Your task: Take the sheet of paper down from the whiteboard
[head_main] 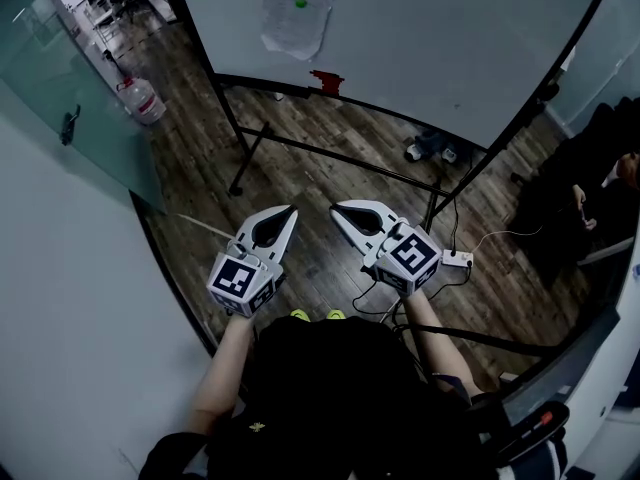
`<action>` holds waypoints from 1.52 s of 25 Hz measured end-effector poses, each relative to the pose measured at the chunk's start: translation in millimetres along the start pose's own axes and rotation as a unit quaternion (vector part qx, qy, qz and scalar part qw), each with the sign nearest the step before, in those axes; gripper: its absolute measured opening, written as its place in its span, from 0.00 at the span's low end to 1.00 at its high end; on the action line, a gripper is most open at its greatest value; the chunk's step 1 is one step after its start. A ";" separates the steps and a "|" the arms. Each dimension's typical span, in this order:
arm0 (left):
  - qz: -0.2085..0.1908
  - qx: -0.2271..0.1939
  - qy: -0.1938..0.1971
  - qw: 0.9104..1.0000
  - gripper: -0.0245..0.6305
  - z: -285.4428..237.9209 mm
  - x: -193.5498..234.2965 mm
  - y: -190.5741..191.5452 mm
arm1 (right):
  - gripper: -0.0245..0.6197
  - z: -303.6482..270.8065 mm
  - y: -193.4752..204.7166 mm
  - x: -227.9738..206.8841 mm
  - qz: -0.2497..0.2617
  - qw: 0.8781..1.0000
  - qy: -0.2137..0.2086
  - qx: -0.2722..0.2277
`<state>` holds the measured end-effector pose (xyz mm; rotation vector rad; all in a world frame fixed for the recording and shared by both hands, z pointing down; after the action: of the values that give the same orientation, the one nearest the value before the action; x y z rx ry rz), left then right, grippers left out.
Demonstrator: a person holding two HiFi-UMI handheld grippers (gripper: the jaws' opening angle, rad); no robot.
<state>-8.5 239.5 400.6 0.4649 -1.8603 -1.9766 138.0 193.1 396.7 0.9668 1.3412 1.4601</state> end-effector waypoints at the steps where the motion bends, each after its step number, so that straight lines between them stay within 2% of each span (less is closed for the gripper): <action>1: -0.001 0.000 -0.001 1.000 0.08 -0.7 -0.2 0.6 | 0.04 -0.2 0.5 -0.3 0.004 1.000 -0.002 0.003; 15: 0.000 0.002 -0.025 1.000 0.08 -20.1 -2.1 4.8 | 0.04 0.0 1.7 -17.4 0.006 1.000 -0.024 0.013; 21: 0.002 -0.003 -0.027 1.000 0.08 -29.3 3.4 5.4 | 0.04 -1.4 7.0 -26.6 0.002 1.000 -0.021 0.020; 26: 0.003 -0.004 -0.030 1.000 0.08 -38.2 17.7 3.0 | 0.04 -12.8 8.4 -38.9 0.002 1.000 -0.017 0.017; 38: -0.003 -0.010 -0.009 1.000 0.08 -80.4 71.0 -1.4 | 0.04 -52.4 4.9 -84.8 0.008 1.000 0.004 0.014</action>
<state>-31.1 134.8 395.4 0.4482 -1.8501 -2.0091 111.9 96.7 398.4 0.9919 1.3661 1.4628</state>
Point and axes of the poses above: the fingertips, and each gripper's own axes: z backward along the fingers, x to its left, y out of its underside, the point moved 6 cm from there along z, backward along the fingers, and after that the axes turned 7 degrees about -x, right-handed, at the moved point
